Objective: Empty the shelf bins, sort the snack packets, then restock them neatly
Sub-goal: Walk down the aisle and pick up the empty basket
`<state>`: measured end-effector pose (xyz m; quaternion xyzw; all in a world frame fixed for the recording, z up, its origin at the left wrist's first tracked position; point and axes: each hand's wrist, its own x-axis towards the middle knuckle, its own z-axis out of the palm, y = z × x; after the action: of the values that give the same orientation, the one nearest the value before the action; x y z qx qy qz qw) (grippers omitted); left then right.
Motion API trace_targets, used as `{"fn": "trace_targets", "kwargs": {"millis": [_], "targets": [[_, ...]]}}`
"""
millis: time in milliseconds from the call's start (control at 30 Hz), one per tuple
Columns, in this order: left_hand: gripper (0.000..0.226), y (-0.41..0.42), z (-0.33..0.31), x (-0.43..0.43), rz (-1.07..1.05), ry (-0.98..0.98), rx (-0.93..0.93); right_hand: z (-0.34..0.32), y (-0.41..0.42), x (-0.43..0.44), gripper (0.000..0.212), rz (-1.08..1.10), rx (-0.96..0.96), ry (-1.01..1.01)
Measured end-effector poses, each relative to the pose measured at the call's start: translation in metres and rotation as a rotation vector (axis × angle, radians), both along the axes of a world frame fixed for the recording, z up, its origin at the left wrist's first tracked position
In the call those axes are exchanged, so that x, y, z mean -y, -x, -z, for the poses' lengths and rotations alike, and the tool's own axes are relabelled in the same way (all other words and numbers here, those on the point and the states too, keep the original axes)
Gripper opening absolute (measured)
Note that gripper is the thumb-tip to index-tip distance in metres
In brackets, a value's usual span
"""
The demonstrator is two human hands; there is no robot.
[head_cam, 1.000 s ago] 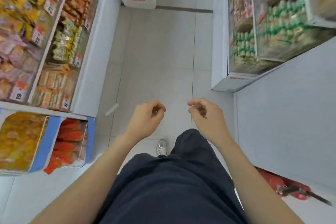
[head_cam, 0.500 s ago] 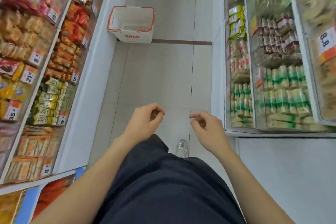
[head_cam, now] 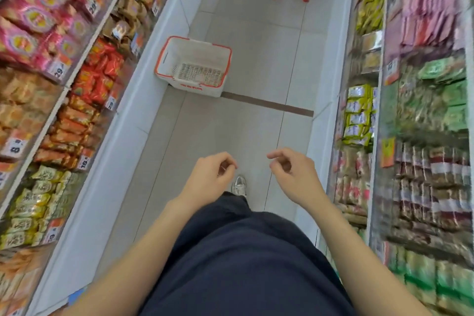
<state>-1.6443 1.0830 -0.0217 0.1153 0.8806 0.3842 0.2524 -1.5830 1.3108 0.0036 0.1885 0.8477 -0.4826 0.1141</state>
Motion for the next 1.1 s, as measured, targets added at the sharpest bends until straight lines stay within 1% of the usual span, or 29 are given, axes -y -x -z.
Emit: {"fn": "trace_targets", "kwargs": {"millis": [133, 233, 333, 400, 533, 633, 767, 900, 1000, 1100], "targets": [[0.017, 0.104, -0.012, -0.068, 0.035, 0.014, 0.043, -0.005, 0.086, -0.065, 0.021, 0.031, 0.060, 0.034], [0.017, 0.179, -0.012, -0.117, 0.045, 0.031, 0.028, -0.003, 0.152, -0.120, 0.021, 0.043, 0.064, 0.036], [0.016, 0.257, -0.006, -0.171, 0.010, 0.034, 0.007, 0.012, 0.231, -0.178, 0.021, 0.037, 0.086, 0.046], [0.015, 0.309, -0.001, -0.206, -0.036, 0.032, -0.026, 0.027, 0.288, -0.215, 0.022, -0.007, 0.097, 0.026], [0.016, 0.389, -0.007, -0.253, -0.178, 0.043, -0.031, 0.033, 0.406, -0.266, 0.025, -0.200, 0.177, -0.045], [0.016, 0.424, -0.013, -0.262, -0.331, 0.036, -0.008, 0.023, 0.493, -0.270, 0.024, -0.387, 0.140, -0.057], [0.015, 0.455, -0.007, -0.254, -0.576, 0.058, 0.038, 0.003, 0.592, -0.246, 0.020, -0.629, 0.038, -0.001], [0.011, 0.493, 0.018, -0.235, -0.742, 0.148, 0.088, 0.015, 0.677, -0.205, 0.020, -0.808, -0.038, -0.015], [0.013, 0.535, 0.045, -0.215, -0.864, 0.158, 0.106, 0.036, 0.729, -0.182, 0.020, -0.958, -0.021, -0.058], [0.014, 0.589, 0.070, -0.195, -0.946, 0.110, 0.117, 0.059, 0.772, -0.173, 0.020, -1.079, 0.055, -0.121]]}}
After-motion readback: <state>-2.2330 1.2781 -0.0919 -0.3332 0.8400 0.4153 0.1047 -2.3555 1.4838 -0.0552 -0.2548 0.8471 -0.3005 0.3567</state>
